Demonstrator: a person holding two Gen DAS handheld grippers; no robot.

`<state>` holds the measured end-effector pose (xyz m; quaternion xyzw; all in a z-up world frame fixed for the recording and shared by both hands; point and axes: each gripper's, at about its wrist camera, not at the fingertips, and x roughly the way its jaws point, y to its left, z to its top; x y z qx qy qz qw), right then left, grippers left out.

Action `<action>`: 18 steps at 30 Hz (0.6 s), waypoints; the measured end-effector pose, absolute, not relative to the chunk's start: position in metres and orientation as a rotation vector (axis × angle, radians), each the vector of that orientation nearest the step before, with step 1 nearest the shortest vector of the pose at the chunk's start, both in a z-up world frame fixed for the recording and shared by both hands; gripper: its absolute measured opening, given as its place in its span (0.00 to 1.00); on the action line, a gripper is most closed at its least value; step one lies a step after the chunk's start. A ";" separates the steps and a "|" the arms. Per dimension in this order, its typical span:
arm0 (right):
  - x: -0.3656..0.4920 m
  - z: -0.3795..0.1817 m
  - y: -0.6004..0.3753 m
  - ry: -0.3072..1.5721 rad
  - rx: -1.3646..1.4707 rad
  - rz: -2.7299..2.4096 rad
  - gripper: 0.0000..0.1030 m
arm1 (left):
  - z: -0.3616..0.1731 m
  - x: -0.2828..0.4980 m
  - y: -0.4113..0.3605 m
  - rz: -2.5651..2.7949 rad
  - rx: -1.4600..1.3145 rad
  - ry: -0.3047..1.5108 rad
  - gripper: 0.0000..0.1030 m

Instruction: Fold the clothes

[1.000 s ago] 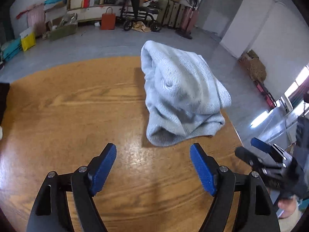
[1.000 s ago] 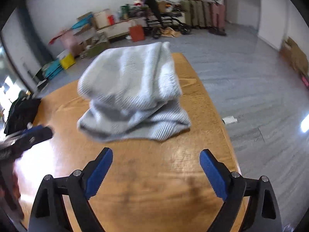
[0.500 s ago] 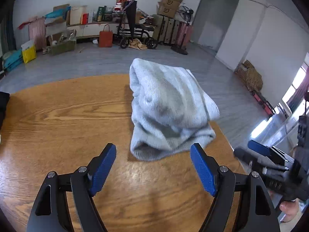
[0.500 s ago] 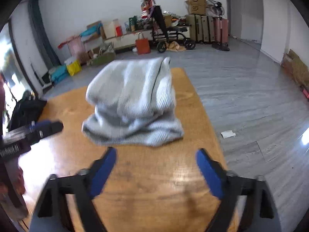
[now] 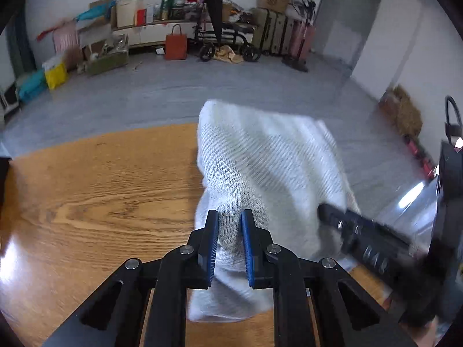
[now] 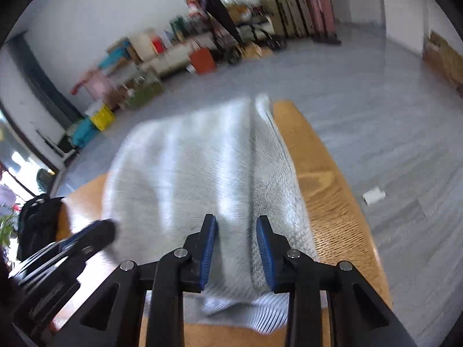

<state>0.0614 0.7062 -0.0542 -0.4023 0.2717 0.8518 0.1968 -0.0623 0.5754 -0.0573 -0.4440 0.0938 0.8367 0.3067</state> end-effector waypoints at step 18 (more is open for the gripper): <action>0.121 -0.059 0.717 1.065 -0.945 2.431 0.62 | -0.051 -0.016 0.527 2.123 -1.075 0.189 0.24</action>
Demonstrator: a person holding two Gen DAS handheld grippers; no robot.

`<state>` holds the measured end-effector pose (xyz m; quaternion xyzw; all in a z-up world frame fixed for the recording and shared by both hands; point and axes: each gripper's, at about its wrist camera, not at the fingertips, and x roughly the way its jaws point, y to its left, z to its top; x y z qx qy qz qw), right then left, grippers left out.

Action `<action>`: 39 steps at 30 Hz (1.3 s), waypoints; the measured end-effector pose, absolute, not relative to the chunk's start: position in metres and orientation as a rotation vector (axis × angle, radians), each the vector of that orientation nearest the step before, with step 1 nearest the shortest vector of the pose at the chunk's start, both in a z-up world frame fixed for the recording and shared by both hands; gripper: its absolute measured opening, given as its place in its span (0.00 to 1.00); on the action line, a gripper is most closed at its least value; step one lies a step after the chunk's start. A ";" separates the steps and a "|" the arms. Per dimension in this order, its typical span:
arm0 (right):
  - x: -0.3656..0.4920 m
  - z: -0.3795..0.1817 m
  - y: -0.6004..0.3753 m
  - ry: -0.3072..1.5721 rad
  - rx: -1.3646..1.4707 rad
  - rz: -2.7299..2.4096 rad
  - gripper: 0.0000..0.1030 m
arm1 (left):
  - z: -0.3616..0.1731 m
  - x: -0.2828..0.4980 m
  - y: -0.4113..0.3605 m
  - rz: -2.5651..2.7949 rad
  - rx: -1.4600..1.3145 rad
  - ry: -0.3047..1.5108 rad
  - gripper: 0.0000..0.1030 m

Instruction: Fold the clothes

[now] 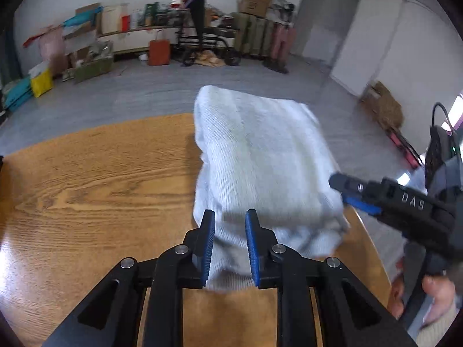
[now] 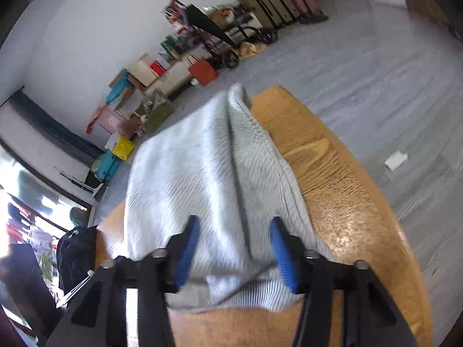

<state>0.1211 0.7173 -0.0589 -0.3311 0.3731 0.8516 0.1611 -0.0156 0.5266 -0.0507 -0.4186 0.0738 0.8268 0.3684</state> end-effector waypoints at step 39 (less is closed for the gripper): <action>0.074 -0.085 0.558 0.314 -1.279 2.645 0.75 | -0.002 0.009 0.357 2.298 -0.997 0.027 0.79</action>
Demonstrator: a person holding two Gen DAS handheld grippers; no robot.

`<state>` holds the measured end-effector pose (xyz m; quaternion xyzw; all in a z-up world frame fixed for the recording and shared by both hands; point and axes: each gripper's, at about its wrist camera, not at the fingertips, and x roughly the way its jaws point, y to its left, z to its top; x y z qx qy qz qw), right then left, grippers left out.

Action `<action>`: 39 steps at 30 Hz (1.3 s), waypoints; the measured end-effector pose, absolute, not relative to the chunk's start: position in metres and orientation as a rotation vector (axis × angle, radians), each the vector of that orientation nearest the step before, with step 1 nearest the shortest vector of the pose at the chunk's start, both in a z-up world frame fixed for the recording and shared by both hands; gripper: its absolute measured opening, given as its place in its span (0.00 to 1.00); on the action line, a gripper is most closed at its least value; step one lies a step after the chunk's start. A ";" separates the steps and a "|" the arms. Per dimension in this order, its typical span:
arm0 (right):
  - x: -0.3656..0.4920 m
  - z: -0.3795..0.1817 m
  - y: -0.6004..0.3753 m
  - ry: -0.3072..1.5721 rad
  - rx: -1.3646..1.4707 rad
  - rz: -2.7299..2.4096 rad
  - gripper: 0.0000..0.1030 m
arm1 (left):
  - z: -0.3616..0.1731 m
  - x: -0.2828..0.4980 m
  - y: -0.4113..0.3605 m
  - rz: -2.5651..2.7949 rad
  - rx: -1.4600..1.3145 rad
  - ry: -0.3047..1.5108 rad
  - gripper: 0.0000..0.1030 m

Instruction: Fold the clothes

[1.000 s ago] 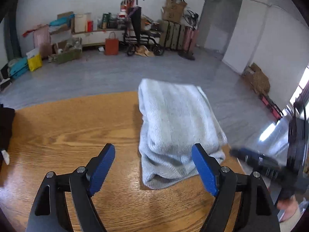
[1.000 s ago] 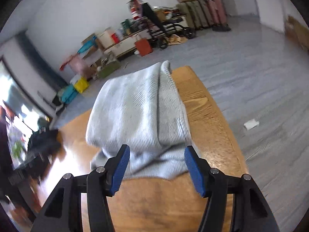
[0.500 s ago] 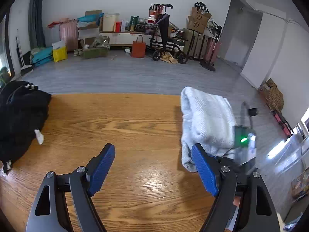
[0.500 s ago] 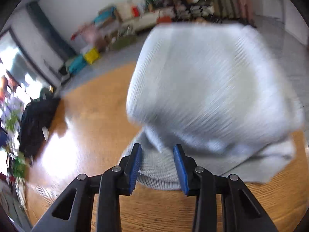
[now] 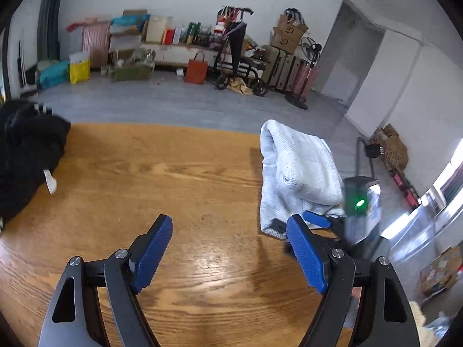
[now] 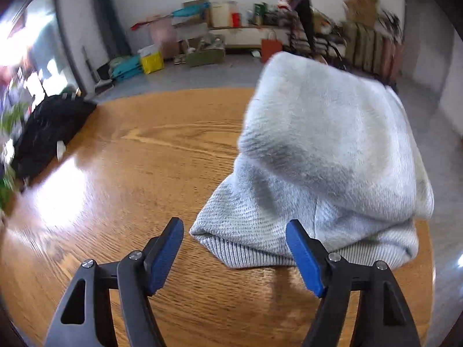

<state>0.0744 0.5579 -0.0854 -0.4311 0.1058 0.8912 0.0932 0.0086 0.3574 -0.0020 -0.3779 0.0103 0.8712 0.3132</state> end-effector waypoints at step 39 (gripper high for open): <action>0.152 0.008 0.682 0.415 -1.204 2.464 0.96 | 0.007 -0.004 0.529 2.229 -1.110 0.505 0.79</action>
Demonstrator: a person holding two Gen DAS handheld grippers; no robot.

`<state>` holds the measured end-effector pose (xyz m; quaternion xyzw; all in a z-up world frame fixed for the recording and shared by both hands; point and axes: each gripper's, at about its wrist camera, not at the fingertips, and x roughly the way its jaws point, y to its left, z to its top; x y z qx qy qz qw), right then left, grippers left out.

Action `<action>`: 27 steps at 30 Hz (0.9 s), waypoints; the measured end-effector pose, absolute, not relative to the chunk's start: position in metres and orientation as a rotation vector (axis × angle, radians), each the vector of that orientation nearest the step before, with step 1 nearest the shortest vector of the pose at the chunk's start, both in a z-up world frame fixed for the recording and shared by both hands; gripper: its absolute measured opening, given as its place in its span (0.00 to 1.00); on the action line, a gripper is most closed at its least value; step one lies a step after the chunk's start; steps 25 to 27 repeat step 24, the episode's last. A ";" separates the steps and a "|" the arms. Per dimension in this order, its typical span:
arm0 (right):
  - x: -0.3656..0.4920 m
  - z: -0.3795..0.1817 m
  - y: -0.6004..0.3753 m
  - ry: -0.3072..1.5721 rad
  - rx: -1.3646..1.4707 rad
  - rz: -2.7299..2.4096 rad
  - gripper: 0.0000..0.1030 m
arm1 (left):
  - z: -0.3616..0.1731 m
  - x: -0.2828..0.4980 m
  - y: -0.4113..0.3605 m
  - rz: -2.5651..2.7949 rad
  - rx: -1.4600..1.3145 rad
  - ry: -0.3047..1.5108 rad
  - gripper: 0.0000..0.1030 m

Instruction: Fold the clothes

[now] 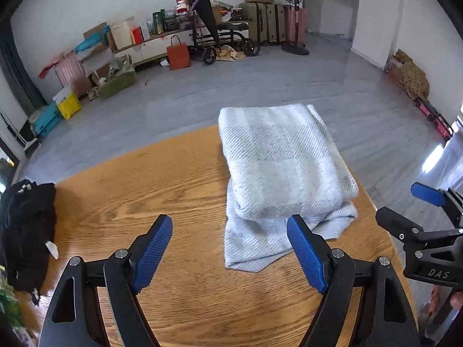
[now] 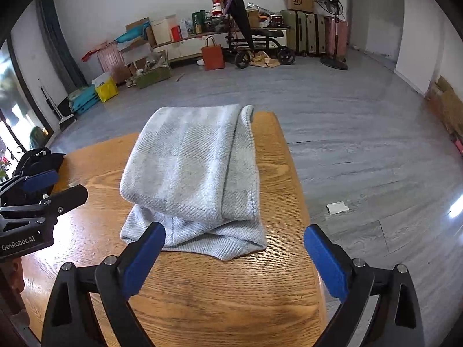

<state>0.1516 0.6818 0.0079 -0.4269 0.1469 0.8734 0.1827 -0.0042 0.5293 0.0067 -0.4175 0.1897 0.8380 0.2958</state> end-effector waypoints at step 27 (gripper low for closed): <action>0.142 0.005 0.654 0.377 -1.264 2.559 0.96 | 0.008 -0.006 0.522 2.170 -1.103 0.487 0.79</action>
